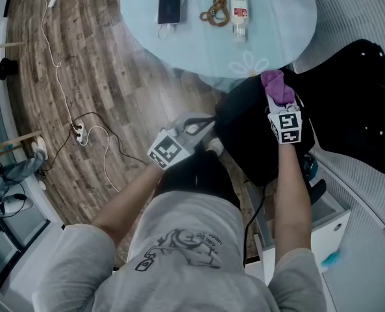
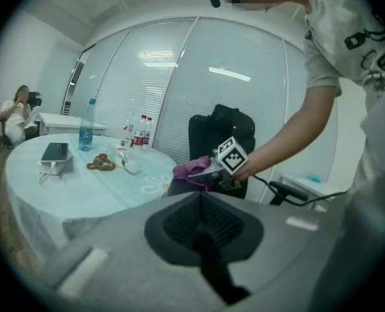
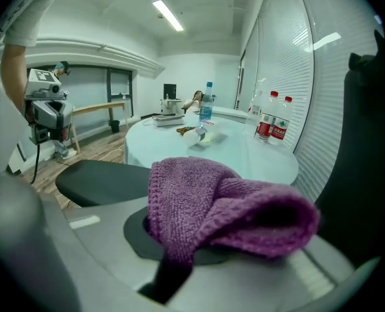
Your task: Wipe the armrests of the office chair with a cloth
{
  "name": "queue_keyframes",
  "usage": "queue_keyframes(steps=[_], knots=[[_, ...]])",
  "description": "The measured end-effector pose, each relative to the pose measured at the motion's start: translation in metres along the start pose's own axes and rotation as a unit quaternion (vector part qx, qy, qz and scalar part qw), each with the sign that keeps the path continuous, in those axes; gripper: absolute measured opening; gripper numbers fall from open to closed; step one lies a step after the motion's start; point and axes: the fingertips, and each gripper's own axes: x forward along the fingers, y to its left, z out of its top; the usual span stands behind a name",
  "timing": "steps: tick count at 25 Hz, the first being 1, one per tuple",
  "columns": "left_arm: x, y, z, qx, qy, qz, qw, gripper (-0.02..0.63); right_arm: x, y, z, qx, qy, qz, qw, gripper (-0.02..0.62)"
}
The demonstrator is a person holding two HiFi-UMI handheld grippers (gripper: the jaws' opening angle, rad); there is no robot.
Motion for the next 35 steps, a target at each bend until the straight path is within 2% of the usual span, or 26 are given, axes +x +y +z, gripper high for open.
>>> queue_keyframes(steps=[5,13,20,35], knots=[[0.0,0.001,0.0,-0.001,-0.001,0.0,1.0,0.002,0.004,-0.022,0.001,-0.003,0.004,-0.013,1.0,0.029],[0.0,0.004,-0.001,0.003,0.003,0.0,1.0,0.002,0.003,-0.016,0.002,0.041,-0.014,-0.045,0.998,0.026],[-0.002,0.002,-0.004,0.002,0.007,-0.001,1.0,0.002,-0.001,0.035,0.008,0.013,-0.019,-0.013,1.0,0.026],[-0.009,-0.004,-0.003,0.003,0.003,0.009,1.0,0.002,-0.02,0.165,0.019,0.02,-0.045,0.073,0.996,0.028]])
